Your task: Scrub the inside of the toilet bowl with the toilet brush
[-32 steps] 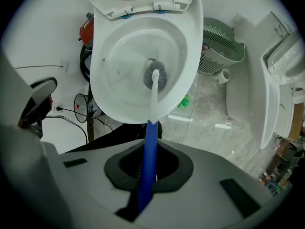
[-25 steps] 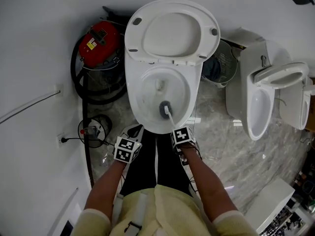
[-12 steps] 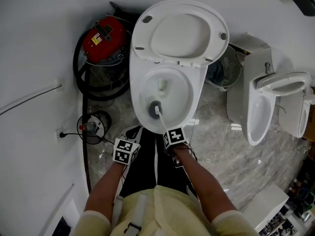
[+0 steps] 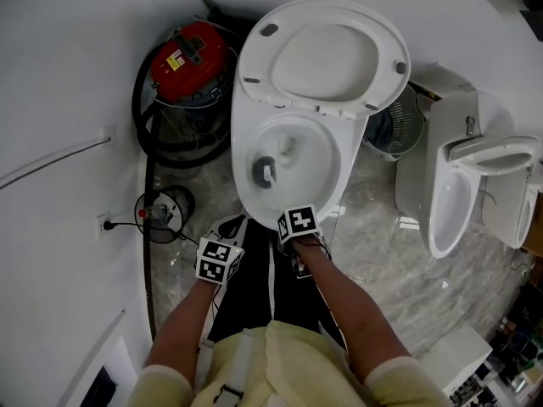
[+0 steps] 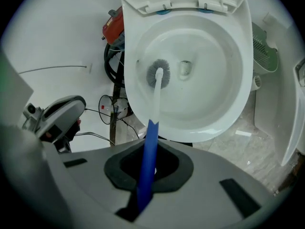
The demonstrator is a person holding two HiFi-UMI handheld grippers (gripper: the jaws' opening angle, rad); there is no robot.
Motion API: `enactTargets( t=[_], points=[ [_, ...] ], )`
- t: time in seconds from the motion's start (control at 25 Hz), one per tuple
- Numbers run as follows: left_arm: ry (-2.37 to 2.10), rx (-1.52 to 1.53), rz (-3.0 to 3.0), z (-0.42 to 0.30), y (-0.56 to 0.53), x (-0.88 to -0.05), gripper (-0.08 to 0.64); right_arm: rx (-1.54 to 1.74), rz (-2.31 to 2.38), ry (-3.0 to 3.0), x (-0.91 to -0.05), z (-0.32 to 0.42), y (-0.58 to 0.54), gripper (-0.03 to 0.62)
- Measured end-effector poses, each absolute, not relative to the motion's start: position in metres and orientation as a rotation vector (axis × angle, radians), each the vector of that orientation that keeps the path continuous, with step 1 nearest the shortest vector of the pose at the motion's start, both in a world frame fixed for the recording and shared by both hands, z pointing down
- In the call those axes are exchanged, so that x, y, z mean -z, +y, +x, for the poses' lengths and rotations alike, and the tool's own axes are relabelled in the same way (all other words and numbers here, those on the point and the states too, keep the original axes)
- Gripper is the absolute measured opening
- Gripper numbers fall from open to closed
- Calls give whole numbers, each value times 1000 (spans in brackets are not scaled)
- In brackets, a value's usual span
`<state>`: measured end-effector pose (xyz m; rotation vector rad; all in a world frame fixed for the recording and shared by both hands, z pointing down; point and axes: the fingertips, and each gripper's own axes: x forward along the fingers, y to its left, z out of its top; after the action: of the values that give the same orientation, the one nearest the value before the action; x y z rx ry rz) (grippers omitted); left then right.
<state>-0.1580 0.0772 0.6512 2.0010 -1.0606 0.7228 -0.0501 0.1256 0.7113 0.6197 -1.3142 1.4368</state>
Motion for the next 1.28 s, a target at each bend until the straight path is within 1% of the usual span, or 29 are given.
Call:
enactTargets(
  t=[0.76,1.28],
  points=[
    [-1076,-721,2003,-158,51,-652,14,-1379,679,-1376,-717,-48,68,28],
    [-1087,-724,2033,-147,32,-643,14,-1230,680,-1464,-707,-37,49,26]
  ],
)
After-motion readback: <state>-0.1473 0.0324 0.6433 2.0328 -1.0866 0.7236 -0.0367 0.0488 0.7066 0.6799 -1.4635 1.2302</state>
